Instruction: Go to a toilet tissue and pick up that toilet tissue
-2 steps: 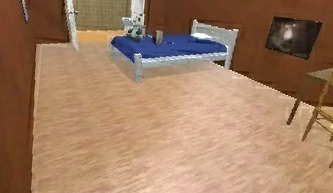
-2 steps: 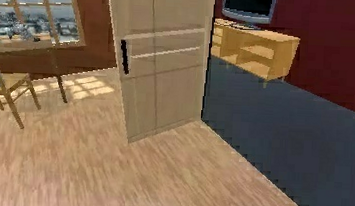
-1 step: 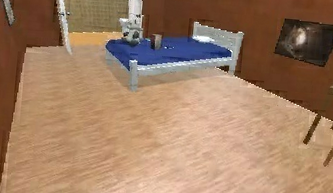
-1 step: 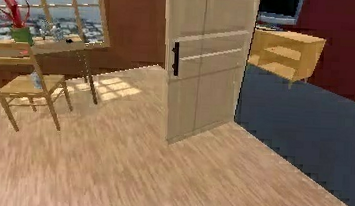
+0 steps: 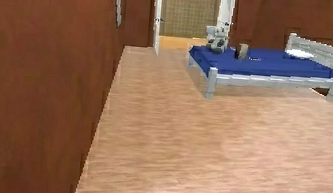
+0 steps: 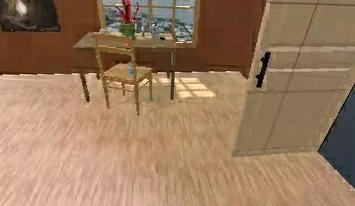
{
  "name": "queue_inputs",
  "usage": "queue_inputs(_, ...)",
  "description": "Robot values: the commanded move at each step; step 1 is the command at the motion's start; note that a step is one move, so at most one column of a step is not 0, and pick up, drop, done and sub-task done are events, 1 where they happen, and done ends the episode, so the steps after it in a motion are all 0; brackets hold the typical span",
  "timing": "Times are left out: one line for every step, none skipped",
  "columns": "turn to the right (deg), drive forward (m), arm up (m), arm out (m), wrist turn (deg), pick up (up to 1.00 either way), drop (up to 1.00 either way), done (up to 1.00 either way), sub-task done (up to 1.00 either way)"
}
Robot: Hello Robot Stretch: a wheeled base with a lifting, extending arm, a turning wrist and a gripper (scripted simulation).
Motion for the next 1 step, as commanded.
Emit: queue_inputs(0.0,1.0,0.0,0.0,0.0,0.0,0.0,0.0,0.0)
